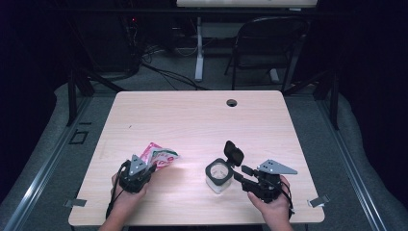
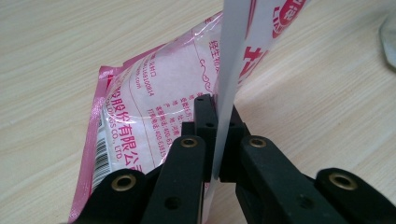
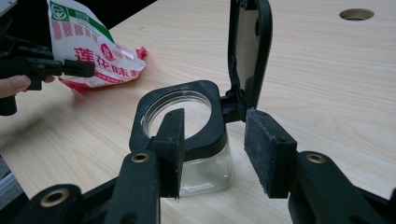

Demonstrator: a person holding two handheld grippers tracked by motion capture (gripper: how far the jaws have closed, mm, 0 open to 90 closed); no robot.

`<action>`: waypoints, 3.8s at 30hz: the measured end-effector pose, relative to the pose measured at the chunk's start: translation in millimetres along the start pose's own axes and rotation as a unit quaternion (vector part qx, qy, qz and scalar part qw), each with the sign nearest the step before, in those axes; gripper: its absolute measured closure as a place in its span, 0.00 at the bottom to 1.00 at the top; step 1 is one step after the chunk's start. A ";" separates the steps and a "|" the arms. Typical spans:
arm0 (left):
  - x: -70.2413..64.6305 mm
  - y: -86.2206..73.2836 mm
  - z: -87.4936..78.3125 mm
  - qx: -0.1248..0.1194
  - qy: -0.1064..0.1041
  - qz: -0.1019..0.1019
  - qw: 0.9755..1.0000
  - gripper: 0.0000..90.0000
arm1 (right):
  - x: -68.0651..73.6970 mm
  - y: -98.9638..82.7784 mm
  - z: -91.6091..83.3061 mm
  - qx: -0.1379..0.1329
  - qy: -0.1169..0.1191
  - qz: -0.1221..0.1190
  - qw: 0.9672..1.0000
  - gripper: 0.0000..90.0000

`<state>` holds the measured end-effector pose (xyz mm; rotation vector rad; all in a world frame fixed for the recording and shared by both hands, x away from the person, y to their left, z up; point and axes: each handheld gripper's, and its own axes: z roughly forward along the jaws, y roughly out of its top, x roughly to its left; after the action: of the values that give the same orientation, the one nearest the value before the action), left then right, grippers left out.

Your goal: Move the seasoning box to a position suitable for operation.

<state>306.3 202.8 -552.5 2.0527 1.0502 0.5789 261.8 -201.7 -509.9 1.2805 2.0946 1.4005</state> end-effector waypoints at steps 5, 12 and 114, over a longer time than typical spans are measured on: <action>3.5 1.0 -1.0 -0.001 -0.008 -0.026 1.000 1.00 | -0.2 -0.8 1.8 0.003 0.001 0.001 1.000 0.65; 9.9 -0.4 -2.6 -0.013 -0.033 -0.042 0.998 1.00 | -1.3 -1.3 2.4 0.005 -0.001 0.003 1.000 0.64; -7.4 86.1 -44.6 -0.063 -0.036 0.069 0.995 1.00 | -2.0 1.8 3.8 -0.021 0.012 0.003 1.000 0.41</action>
<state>314.5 181.8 -457.9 2.0301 0.8155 0.6193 266.3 -200.9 -510.5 1.2594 2.0667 1.4617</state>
